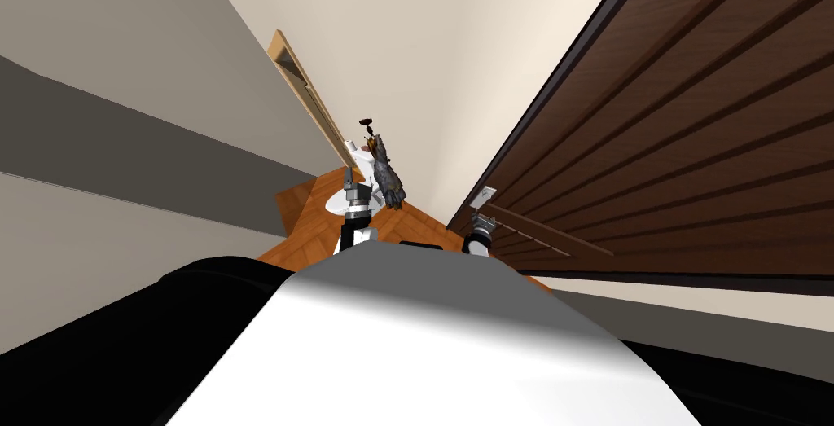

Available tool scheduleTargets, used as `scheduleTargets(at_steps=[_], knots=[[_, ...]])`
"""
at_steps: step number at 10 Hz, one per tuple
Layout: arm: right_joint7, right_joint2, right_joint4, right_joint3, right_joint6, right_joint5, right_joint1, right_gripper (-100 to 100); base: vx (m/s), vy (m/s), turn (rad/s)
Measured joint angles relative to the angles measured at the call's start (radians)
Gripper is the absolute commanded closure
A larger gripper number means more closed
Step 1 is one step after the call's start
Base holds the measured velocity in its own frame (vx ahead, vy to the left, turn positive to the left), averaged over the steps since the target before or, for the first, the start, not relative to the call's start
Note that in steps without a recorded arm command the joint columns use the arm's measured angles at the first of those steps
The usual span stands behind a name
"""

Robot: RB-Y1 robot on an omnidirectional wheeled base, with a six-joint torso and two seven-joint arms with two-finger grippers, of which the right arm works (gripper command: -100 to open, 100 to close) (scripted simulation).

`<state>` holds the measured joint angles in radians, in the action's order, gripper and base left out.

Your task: Pull the door open

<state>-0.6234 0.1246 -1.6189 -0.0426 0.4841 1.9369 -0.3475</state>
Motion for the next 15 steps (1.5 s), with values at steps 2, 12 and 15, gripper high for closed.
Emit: scheduleTargets(at_steps=[2, 12, 15], knots=[[-0.011, 0.0, 0.015, 0.001, 0.021, 0.038, 0.003, -100, 0.048, -0.054, 0.073], [-0.127, 0.161, 0.124, 0.074, 0.008, -0.014, 0.053, -100, 0.125, -0.008, 0.043], [-0.161, 0.2, 0.158, 0.09, 0.007, -0.028, 0.073, 100, 0.05, -0.005, 0.007]])
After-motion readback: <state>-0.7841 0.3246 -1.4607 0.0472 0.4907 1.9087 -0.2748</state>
